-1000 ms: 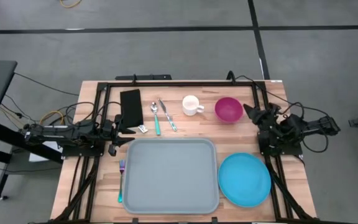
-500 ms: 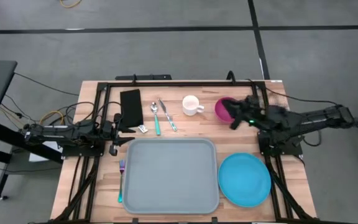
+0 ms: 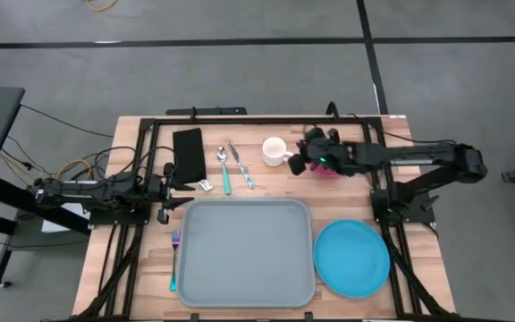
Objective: Set up tray
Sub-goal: Put the white mug on the gray tray
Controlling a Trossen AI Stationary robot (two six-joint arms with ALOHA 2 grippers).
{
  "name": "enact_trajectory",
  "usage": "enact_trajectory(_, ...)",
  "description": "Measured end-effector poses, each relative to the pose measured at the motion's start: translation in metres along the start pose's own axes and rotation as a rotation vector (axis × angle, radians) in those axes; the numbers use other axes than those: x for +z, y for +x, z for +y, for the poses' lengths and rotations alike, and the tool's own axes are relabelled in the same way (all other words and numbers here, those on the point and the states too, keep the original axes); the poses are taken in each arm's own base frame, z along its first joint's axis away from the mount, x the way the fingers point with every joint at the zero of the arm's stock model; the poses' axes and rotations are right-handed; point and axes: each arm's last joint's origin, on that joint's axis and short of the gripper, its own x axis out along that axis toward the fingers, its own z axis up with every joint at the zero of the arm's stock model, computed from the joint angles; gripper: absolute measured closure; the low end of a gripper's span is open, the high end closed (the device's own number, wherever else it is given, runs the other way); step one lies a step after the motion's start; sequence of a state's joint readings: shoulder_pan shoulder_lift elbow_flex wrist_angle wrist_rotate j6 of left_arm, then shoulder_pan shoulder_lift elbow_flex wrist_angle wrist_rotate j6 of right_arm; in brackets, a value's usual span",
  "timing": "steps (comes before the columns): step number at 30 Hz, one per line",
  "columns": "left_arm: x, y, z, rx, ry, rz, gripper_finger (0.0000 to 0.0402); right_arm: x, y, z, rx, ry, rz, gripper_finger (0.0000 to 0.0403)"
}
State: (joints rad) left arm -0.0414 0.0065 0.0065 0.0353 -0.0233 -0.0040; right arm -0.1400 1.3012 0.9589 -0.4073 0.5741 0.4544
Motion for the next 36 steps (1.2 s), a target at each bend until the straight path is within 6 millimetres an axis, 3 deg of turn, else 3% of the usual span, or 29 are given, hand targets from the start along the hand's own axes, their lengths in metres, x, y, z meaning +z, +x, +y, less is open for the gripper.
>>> enact_trajectory(7, 0.000, 0.000, 0.000, 0.000, -0.003, 0.000, 0.0279, 0.018, 0.033, 0.004, 0.232, 0.012, 0.315, 0.0349)
enact_trajectory(13, 0.000, 0.000, 0.000, 0.000, -0.013, 0.000, 0.0279, 0.041, 0.049, 0.020, 0.380, -0.099, 0.344, 0.0349)
enact_trajectory(19, 0.000, 0.000, 0.000, 0.001, -0.004, 0.000, 0.0279, 0.049, 0.061, 0.037, 0.410, -0.557, 0.457, 0.0349)
enact_trajectory(23, 0.000, 0.000, 0.000, 0.000, 0.005, 0.000, 0.0279, 0.047, 0.074, 0.051, 0.386, -0.761, 0.534, 0.0343)
enact_trajectory(30, 0.000, 0.000, 0.000, 0.000, 0.003, 0.001, 0.0279, 0.056, 0.098, 0.061, 0.367, -0.831, 0.532, 0.0319)
enact_trajectory(36, 0.000, 0.000, 0.000, 0.000, 0.003, 0.001, 0.0279, 0.065, 0.105, 0.055, 0.314, -0.816, 0.516, 0.0300)
